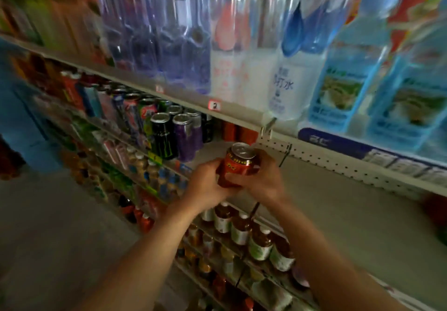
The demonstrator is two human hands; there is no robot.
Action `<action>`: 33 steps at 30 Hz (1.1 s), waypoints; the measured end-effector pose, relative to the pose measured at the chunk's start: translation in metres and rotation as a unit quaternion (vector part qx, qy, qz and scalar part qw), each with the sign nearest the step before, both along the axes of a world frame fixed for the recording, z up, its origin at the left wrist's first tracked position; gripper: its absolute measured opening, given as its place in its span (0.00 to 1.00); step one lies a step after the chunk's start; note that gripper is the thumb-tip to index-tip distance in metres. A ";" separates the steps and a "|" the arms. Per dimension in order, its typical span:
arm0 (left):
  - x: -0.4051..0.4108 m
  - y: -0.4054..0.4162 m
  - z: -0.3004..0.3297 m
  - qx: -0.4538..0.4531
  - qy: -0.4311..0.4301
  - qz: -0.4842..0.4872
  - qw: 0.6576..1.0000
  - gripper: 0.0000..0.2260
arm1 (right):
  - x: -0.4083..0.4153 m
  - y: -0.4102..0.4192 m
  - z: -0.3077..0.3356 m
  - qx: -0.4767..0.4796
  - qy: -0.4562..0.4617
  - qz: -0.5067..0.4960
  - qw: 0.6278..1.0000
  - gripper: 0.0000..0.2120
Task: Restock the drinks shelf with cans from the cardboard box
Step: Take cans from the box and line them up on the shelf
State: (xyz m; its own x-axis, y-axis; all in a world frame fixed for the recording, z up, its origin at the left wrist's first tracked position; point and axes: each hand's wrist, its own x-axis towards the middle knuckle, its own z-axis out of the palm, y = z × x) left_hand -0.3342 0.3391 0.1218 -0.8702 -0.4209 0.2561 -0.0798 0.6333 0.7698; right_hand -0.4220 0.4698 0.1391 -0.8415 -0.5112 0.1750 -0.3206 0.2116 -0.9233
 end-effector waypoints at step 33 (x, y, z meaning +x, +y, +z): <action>-0.068 -0.026 -0.014 -0.208 -0.335 -0.065 0.917 0.38 | -0.133 -0.019 -0.060 0.107 -0.033 -0.173 0.979 0.21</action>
State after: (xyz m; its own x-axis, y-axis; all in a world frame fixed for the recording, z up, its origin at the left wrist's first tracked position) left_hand -0.4019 0.3132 0.1077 -0.9269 -0.2891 -0.2395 -0.3490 0.8985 0.2663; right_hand -0.5554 0.4504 0.0790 -0.9765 -0.2124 0.0354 -0.1372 0.4869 -0.8626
